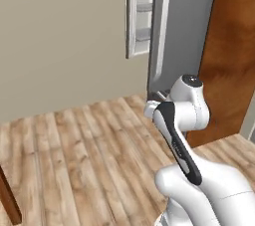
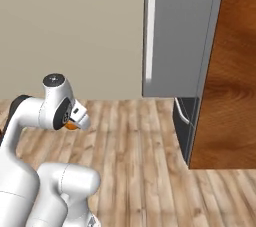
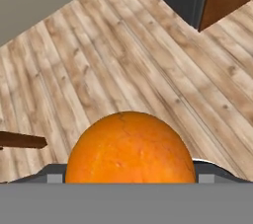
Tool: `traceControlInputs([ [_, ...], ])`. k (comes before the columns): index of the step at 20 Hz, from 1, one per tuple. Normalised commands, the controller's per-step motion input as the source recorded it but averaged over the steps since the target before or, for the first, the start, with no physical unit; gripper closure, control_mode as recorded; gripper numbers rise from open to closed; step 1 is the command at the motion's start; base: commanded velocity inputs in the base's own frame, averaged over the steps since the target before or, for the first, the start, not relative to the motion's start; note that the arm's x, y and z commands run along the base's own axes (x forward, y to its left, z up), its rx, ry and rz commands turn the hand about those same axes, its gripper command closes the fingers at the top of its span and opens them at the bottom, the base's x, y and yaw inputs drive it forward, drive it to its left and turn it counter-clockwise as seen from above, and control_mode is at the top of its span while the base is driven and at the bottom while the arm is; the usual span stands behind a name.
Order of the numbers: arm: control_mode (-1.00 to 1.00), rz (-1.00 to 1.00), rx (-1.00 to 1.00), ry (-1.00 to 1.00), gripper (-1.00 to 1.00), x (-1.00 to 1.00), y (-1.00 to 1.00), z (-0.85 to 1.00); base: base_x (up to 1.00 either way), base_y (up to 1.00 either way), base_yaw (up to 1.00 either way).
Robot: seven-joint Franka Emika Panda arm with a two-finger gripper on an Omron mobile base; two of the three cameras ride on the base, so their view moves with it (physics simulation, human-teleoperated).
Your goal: Place the orange in the correct fridge rack based on whether it is a fruit or vegetable. Finally, close the fridge door.
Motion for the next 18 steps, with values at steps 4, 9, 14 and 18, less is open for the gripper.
traceControlInputs([
  [4,1.00,0.00,0.00,0.00,1.00,0.00,0.00,0.00,1.00,0.32,-0.12],
  [9,1.00,0.00,0.00,0.00,1.00,0.00,0.00,0.00,1.00,0.39,-0.18],
  [14,1.00,0.00,0.00,0.00,1.00,0.00,0.00,0.00,1.00,0.57,-0.24],
  [18,1.00,0.00,0.00,0.00,1.00,0.00,0.00,0.00,1.00,0.56,-0.27],
])
